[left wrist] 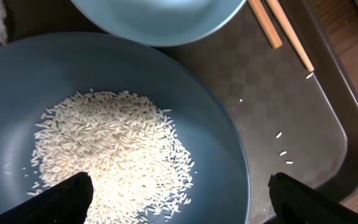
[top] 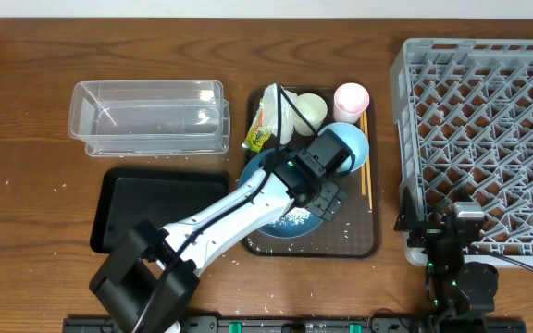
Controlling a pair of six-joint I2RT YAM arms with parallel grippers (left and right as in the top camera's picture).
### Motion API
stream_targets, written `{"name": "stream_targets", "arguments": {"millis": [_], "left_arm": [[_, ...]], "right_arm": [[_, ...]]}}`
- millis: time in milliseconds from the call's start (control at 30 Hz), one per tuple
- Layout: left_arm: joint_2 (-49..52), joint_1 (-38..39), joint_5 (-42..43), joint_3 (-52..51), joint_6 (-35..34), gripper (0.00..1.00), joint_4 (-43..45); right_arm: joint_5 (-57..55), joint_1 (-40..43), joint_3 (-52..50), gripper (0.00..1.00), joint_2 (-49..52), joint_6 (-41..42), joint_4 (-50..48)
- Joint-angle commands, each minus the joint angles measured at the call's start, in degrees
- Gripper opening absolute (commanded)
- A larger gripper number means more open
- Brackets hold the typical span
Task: Sort waste into correct bins and load items into the dishwasher rack
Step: 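Lower the left gripper to the blue plate rim and close on it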
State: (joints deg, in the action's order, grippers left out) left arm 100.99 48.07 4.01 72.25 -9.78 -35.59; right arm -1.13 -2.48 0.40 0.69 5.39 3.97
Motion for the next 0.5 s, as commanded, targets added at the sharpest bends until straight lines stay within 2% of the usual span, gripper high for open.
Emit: {"name": "stream_targets", "arguments": {"millis": [0, 267, 467], "left_arm": [[0.96, 0.90, -1.07, 0.42, -0.79, 0.92, 0.17], [3.67, 1.77, -1.07, 0.42, -0.07, 0.92, 1.95], [4.81, 1.77, -1.07, 0.42, 6.60, 0.92, 2.27]], "right_arm": [[-0.55, 0.63, -0.09, 0.99, -0.26, -0.76, 0.15], [-0.55, 0.63, -0.09, 0.99, -0.26, -0.76, 0.15], [-0.55, 0.63, -0.09, 0.99, -0.26, -0.76, 0.15]]}}
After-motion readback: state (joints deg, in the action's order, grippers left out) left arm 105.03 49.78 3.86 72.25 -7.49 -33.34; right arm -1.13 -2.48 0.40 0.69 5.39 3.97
